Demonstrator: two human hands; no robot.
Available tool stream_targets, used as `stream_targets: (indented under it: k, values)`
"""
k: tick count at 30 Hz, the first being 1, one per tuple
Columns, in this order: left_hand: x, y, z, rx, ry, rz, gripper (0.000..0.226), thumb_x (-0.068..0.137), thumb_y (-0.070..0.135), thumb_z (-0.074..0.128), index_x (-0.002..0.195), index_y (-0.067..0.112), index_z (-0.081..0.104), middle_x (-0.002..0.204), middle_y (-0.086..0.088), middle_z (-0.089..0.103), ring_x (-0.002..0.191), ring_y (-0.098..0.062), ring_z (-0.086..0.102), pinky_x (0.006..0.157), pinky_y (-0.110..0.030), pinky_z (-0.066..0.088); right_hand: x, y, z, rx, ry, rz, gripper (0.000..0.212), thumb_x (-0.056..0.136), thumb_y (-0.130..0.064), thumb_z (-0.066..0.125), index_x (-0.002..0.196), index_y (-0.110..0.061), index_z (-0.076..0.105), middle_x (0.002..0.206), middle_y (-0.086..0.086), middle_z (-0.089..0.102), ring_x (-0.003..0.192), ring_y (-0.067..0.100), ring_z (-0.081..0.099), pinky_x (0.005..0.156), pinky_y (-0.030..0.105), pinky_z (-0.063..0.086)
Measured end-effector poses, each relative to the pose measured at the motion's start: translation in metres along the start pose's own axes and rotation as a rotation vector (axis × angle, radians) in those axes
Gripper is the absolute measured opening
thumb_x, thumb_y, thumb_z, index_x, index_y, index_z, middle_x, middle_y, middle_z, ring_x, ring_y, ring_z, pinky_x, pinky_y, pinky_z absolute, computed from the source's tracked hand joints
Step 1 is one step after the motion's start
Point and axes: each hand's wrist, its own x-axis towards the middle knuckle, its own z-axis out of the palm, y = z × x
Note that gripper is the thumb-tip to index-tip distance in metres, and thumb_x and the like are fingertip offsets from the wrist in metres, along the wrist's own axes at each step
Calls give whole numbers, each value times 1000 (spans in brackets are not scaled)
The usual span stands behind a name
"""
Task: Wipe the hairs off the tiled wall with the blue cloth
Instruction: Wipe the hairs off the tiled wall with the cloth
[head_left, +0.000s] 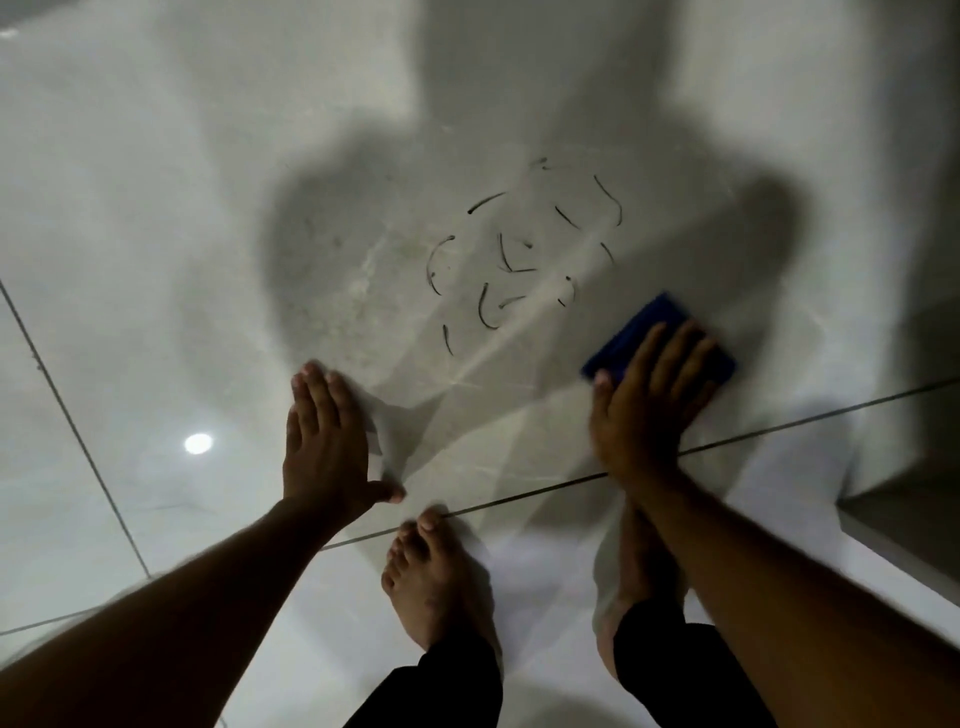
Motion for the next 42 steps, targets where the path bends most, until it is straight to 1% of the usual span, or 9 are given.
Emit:
stream_targets:
  k: [6,8,11,13,20,27,33,40,42]
  values:
    - [-4,-1,-4,-5,7,0,167,41,73,81,144,-3,-27,153,-26,-33,142,-41,-29,121,-51,-2,23,57,-14,-263,-147,-1259,90,83,-50,59,153,-12,16,159,11,20,147,33,18,117,57,15]
    - [-4,-2,-3,17,21,14,167,40,74,80,145,-2,-25,152,-26,-32,141,-41,-30,121,-53,-3,50,61,-16,-210,-151,-1003,100,84,-50,59,155,-10,0,160,18,16,149,34,10,119,53,3]
    - [-2,-5,0,66,38,43,165,40,76,79,146,-1,-22,151,-25,-32,141,-42,-30,119,-55,-3,10,-5,3,168,-27,14,98,87,-50,54,152,-1,0,161,26,9,148,41,3,118,53,-2]
    - [0,-6,3,71,54,55,165,40,76,79,147,1,-22,151,-25,-32,141,-42,-30,118,-55,-4,-30,-66,6,200,-62,154,88,89,-46,51,152,1,10,160,26,11,148,42,5,117,58,2]
    - [-5,-16,10,-12,108,-60,168,35,86,71,146,-2,-20,153,-31,-25,142,-44,-27,118,-53,-6,9,-90,3,-215,-398,-1780,83,86,-35,59,153,-18,14,163,7,18,150,25,8,121,52,6]
    - [10,-18,-2,-41,96,-64,181,21,87,72,143,0,-31,150,-27,-37,139,-40,-36,115,-49,-16,25,-168,0,-117,-141,-873,85,89,-44,49,155,-11,7,164,13,5,151,31,0,119,56,5]
    - [28,-27,-27,-16,90,-72,188,13,86,73,140,-2,-33,149,-31,-36,138,-43,-37,115,-49,-18,53,-133,-13,-326,-329,-1725,84,88,-48,51,155,-18,9,164,5,6,151,24,0,121,51,-2]
    - [33,-31,-23,-69,102,-75,188,10,85,73,143,3,-33,152,-23,-38,138,-37,-39,116,-47,-17,73,-250,-6,-77,-136,-888,85,88,-45,49,155,-11,9,165,11,6,151,29,0,120,56,4]
    - [34,-32,-21,-69,114,-62,186,11,86,72,145,6,-29,153,-23,-36,139,-37,-37,119,-50,-12,42,-244,3,-134,-142,-991,81,91,-43,44,155,-10,7,164,12,4,151,31,-2,119,57,3]
